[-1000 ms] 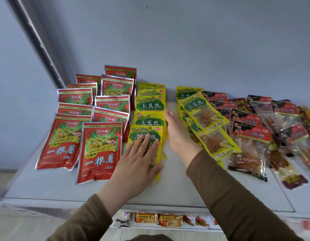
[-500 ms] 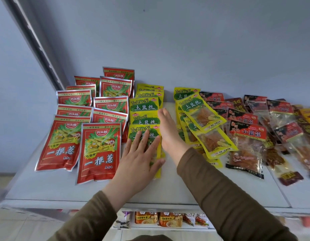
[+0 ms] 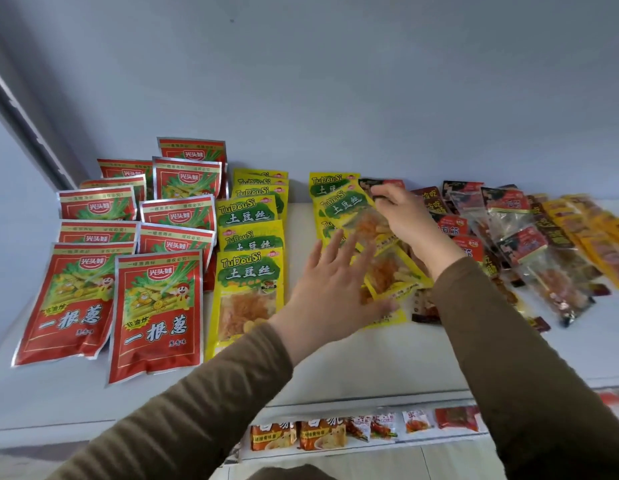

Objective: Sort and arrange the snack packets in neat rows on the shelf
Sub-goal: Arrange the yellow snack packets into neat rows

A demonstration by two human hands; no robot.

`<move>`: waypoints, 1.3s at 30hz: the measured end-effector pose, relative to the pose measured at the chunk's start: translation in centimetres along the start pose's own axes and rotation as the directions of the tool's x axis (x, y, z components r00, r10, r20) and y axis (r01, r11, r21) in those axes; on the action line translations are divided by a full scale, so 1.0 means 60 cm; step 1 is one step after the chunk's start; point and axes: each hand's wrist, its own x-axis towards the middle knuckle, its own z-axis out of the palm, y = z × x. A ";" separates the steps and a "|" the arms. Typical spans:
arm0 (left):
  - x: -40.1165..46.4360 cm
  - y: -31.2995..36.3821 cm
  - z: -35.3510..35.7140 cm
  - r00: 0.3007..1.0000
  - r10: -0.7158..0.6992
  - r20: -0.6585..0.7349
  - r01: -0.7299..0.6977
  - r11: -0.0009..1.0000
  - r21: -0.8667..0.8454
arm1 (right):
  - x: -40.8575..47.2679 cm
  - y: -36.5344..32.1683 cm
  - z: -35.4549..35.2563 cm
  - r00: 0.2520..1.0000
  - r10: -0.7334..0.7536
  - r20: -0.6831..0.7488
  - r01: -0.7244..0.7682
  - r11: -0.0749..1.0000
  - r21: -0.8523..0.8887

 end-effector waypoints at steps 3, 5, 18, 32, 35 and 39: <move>0.024 0.045 0.048 0.986 0.165 0.000 -0.165 0.984 0.073 | 0.016 0.028 0.000 1.000 0.006 0.020 0.000 0.957 -0.290; 0.031 0.044 0.076 0.982 0.189 -0.007 -0.188 0.977 0.100 | 0.021 0.032 0.014 0.999 -0.027 0.039 0.040 0.921 -0.388; 0.006 -0.029 0.065 0.994 0.111 -0.025 -0.109 0.992 0.059 | 0.038 0.035 0.007 0.936 -0.174 -0.305 0.171 0.985 -0.035; -0.044 -0.018 0.039 0.994 -0.072 -0.080 0.074 0.997 0.016 | -0.103 0.003 0.015 0.968 -0.015 0.250 0.112 0.920 -0.375; -0.050 -0.015 0.057 0.995 -0.100 0.011 0.099 0.992 0.073 | -0.076 0.008 0.005 0.992 -0.031 0.125 0.061 0.968 -0.242; -0.061 -0.005 0.058 0.991 -0.129 0.034 0.129 0.992 0.000 | -0.038 0.012 0.021 0.982 0.111 0.154 -0.132 0.981 0.139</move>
